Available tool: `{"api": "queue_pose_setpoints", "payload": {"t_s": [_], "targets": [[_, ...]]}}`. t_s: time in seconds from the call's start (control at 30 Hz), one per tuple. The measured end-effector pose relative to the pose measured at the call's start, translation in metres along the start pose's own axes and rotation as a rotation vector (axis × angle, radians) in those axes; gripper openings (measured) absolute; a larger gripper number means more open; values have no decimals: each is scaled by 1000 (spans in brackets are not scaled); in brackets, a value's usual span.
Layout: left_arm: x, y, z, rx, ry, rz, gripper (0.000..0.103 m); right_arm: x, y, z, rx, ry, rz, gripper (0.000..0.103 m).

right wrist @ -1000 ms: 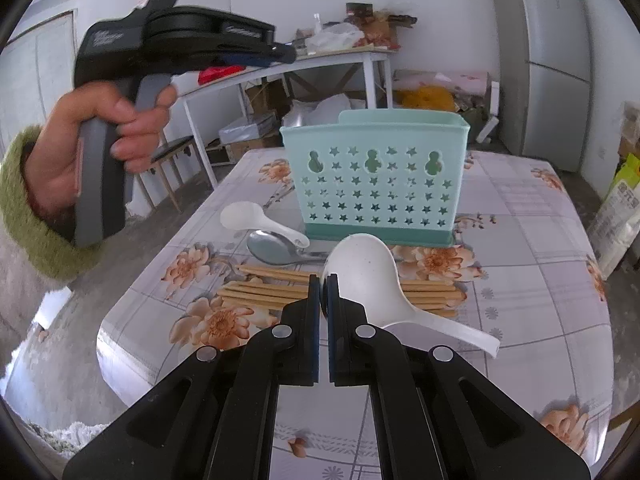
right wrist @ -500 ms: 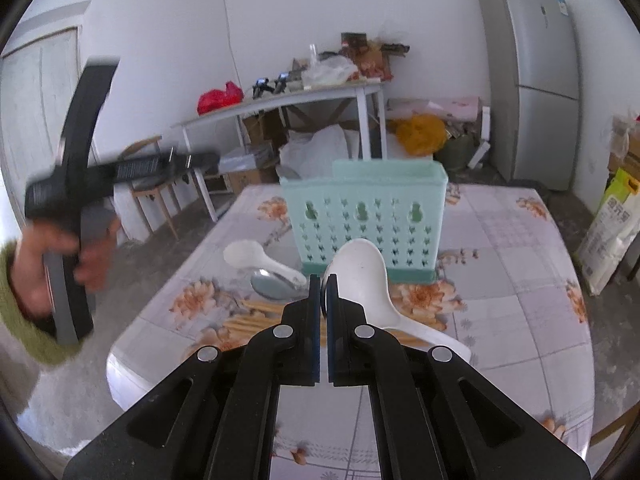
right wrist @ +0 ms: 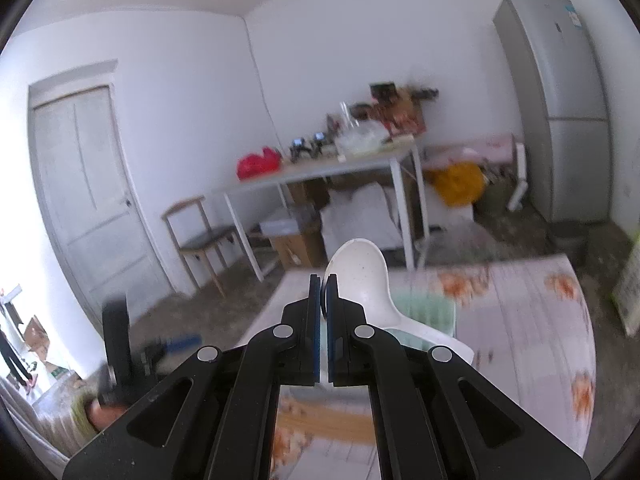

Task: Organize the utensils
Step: 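Lower the white ladle into the green holder and open the right tool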

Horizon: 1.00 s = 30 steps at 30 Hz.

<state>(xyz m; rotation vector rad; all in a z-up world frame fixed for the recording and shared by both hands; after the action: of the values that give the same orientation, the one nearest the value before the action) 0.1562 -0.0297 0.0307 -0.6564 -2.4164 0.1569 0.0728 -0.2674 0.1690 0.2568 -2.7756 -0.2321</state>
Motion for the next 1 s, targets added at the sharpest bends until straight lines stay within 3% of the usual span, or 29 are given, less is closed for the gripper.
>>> {"api": "queue_pose_setpoints", "payload": {"t_s": [0.17, 0.3, 0.67, 1.0], "targets": [[3, 16, 12, 34, 8, -4, 97, -25, -21, -36, -28, -30, -37, 1], [3, 36, 22, 65, 31, -26, 97, -44, -29, -44, -38, -47, -52, 1], [-3, 84, 29, 154, 57, -75, 97, -83, -41, -21, -161, -2, -145, 1], [-13, 97, 31, 172, 80, -84, 97, -96, -62, 15, -292, 52, -149, 1]]}}
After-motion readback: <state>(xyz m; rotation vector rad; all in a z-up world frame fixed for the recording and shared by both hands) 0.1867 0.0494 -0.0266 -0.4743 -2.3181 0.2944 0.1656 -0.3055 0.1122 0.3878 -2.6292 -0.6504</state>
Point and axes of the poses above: each gripper's, at about its wrist camera, not at the fingertips, and x roughly against the way its jaws point, y to its left, z to its underside, the point moved 7 cm from there along -x, roughly the way its jaws point, and after that the axes turned 6 degrees about x, right-handed, at the moved point
